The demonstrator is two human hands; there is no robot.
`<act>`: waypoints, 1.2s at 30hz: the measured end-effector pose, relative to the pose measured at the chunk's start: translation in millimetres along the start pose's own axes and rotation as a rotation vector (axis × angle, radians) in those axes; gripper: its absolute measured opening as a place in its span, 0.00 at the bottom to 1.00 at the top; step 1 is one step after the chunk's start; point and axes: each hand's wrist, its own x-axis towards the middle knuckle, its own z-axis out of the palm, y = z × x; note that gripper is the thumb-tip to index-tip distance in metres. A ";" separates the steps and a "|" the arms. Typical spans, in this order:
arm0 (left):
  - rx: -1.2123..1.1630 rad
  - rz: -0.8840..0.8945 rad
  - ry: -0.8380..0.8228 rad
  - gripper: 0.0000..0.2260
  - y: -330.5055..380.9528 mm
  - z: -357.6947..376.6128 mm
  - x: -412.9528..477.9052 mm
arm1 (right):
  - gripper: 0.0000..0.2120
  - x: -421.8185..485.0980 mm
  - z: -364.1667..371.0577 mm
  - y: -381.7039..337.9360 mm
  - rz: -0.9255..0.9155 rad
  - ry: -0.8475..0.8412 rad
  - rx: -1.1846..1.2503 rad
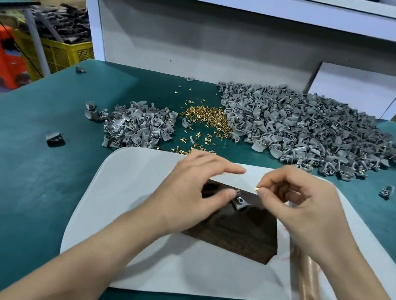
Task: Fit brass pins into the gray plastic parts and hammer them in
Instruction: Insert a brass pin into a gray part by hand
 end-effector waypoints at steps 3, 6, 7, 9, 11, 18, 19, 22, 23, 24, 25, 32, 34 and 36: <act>0.075 0.051 -0.062 0.10 1.5 7.2 -2.1 | 0.06 -1.8 4.1 -1.2 0.038 -0.149 -0.168; -0.010 0.014 -0.027 0.06 3.9 9.8 -2.9 | 0.01 -2.8 8.2 -6.9 0.085 -0.158 -0.226; -0.043 -0.007 -0.009 0.05 4.3 9.6 -3.0 | 0.01 -2.6 8.7 -8.2 0.096 -0.153 -0.219; -0.106 -0.030 0.019 0.06 5.8 9.1 -3.1 | 0.01 -2.5 10.3 -8.3 0.099 -0.134 -0.210; -0.162 -0.018 0.066 0.06 7.8 9.8 -3.8 | 0.03 -2.4 13.0 -5.8 0.096 -0.105 -0.192; -0.550 -0.090 0.122 0.07 9.7 10.4 -5.7 | 0.03 -3.3 20.7 0.9 0.111 -0.017 0.161; -0.567 -0.090 0.107 0.08 9.8 9.7 -5.0 | 0.02 -2.8 20.7 0.8 0.115 -0.002 0.233; -0.592 -0.089 0.106 0.10 12.0 7.6 -4.2 | 0.01 -3.4 21.3 1.4 0.122 0.028 0.362; -0.579 -0.082 0.125 0.11 12.5 7.2 -4.3 | 0.02 -4.0 22.0 0.7 0.123 0.038 0.400; -0.548 -0.066 0.149 0.11 12.9 6.8 -4.2 | 0.02 -4.7 23.0 0.2 0.119 0.052 0.428; -0.503 -0.041 0.173 0.10 13.3 6.5 -4.2 | 0.02 -5.6 24.1 -0.3 0.111 0.070 0.433; -0.610 -0.078 0.172 0.12 18.4 6.5 -4.6 | 0.03 -7.5 27.6 -1.8 0.099 0.165 0.436; -0.683 -0.086 0.158 0.12 19.5 5.6 -3.9 | 0.02 -7.5 27.0 -2.3 0.139 0.146 0.566; -0.726 -0.087 0.150 0.12 20.9 5.0 -3.5 | 0.04 -7.6 26.8 -2.9 0.173 0.131 0.686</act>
